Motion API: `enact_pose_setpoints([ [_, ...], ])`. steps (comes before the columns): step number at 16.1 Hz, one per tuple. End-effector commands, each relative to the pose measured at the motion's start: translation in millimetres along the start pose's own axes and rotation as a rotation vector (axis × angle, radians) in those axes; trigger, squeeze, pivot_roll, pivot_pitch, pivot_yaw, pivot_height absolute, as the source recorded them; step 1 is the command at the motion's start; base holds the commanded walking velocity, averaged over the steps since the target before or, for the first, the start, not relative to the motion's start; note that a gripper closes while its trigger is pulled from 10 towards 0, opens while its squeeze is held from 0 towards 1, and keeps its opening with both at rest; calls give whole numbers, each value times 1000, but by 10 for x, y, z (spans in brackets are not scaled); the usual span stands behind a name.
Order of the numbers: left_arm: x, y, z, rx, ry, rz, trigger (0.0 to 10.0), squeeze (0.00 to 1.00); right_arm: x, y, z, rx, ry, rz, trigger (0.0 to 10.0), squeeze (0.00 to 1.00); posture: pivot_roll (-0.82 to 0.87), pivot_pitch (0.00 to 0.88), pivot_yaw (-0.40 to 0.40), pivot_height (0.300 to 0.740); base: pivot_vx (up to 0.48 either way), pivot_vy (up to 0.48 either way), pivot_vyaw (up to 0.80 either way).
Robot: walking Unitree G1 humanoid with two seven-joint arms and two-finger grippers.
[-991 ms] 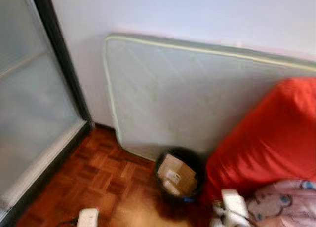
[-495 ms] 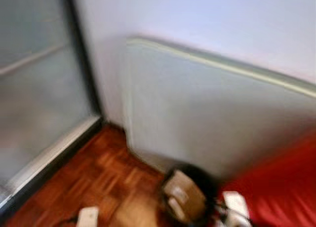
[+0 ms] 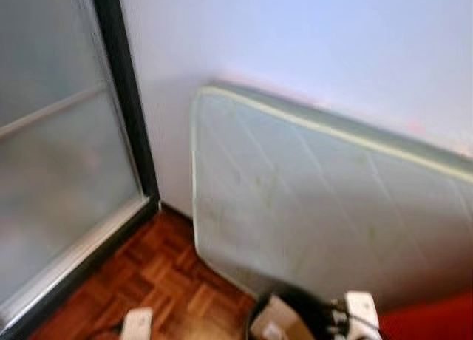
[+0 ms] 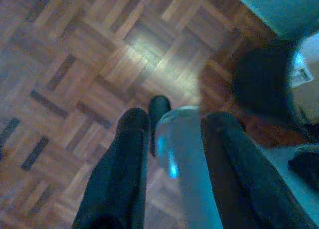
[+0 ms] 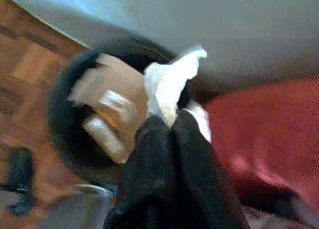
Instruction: Clean up the room
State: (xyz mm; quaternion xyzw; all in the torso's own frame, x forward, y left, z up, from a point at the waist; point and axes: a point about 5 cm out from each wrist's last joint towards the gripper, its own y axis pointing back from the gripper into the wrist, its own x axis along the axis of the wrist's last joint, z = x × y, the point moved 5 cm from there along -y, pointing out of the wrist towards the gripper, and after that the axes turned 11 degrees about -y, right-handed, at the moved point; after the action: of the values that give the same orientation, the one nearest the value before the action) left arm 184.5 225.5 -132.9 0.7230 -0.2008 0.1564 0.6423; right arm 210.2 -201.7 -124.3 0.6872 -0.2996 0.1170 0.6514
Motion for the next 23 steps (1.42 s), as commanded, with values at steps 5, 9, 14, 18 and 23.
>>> enact_pose_setpoints([
  [5,57,-7,62,-34,31,23,10000,0,29,9,71,-30,10,22,10000,0,-5,0,-92,740,62,0,-426],
  [9,60,-6,71,-43,32,26,10000,0,32,9,54,-18,-7,28,10000,0,-8,0,-91,740,0,0,0],
  [14,94,-2,20,-10,26,55,10000,0,102,15,-74,83,-30,80,10000,0,-26,0,-75,740,0,0,0],
  [18,208,31,-125,106,42,161,10000,0,170,35,-145,142,-47,144,10000,0,-20,0,-60,740,0,0,0],
  [23,1184,153,-279,191,16,478,10000,0,187,58,-214,204,-32,173,10000,0,-11,0,-53,740,0,0,0],
])
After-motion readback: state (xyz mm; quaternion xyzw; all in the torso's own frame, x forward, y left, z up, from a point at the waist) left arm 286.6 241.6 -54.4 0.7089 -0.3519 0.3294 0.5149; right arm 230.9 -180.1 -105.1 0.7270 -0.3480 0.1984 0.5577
